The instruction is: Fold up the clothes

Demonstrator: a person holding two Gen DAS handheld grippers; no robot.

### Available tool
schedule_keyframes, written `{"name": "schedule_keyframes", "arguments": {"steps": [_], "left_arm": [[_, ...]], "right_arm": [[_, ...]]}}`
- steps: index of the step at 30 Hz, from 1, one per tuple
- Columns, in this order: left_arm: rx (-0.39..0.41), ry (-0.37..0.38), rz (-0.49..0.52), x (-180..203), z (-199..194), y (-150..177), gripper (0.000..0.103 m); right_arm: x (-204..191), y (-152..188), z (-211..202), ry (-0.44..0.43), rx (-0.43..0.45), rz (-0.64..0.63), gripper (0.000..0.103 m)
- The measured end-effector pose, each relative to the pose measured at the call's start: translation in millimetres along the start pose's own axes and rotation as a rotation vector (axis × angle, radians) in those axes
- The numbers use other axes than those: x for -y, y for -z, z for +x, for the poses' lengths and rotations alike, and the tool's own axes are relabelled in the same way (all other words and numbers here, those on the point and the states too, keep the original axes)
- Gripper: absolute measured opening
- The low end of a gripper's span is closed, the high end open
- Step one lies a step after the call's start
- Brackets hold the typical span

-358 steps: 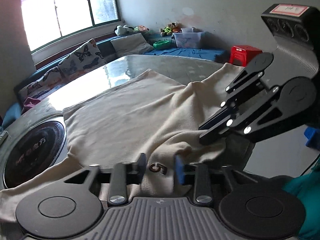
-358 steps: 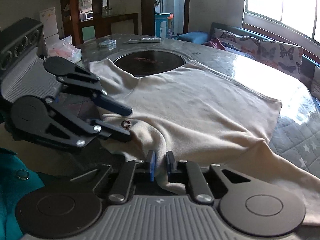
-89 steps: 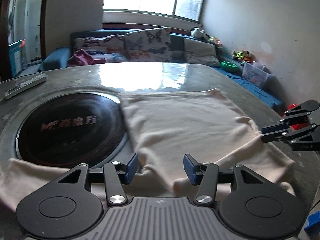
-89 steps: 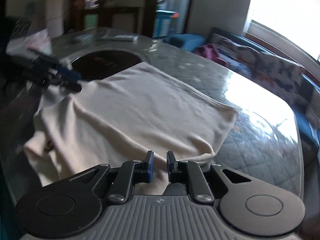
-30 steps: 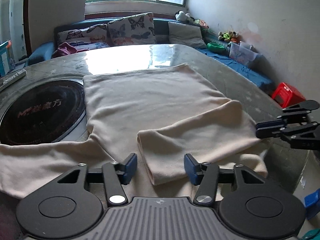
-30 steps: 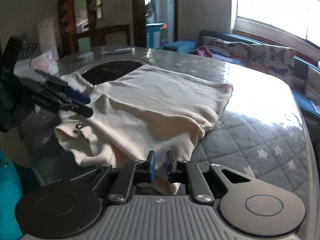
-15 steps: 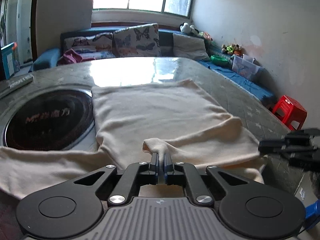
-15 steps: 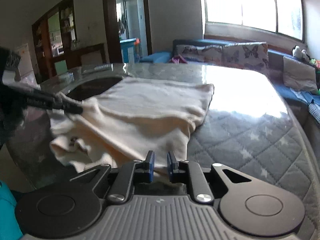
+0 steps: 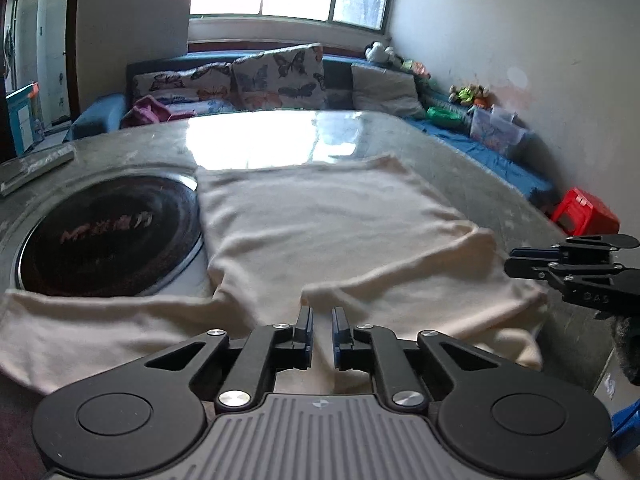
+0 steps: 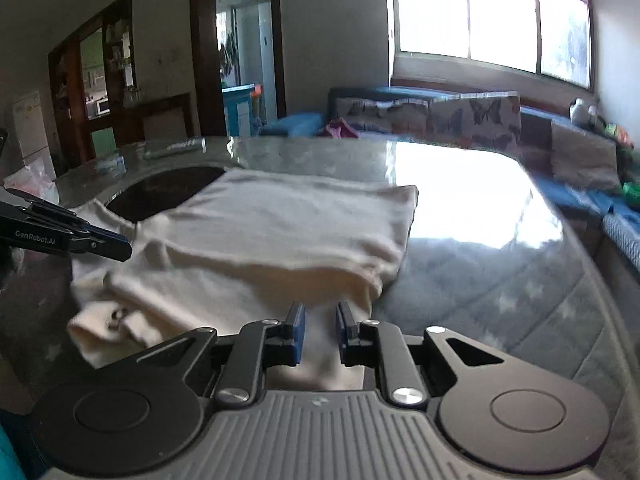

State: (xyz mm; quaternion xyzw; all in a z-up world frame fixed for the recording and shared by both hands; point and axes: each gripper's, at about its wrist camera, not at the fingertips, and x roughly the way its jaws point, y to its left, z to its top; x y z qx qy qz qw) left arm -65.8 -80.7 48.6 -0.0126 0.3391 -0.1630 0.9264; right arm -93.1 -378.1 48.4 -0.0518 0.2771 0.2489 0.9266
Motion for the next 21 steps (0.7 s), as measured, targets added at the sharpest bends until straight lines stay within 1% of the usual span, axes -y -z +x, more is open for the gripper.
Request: {"name": "schedule_keyframes", "arguments": {"steps": [3,4,10,12,16,21], "left_arm": [[0.013,0.052,0.018,10,8,-6,0.011],[0.010,0.055,0.019,11,10,-6,0.011],[-0.016,0.042,0.012,10,28,-5,0.011],[-0.025,0.038,0.010,10,33,-5,0.011],[-0.035,0.033,0.003,10,41,-4,0.011],[-0.030,0.032,-0.009,8,42,-3,0.011]], "right_arm": [[-1,-7,9,0.001,0.007,-0.004,0.015],[-2,-8,14,0.001,0.006,-0.008,0.015],[5,-5,38,0.042,-0.026,0.021,0.014],[4,-5,37,0.041,-0.025,0.012,0.014],[5,-10,34,0.046,0.003,0.022,0.014],[8,-8,43,0.058,-0.018,0.035,0.014]]}}
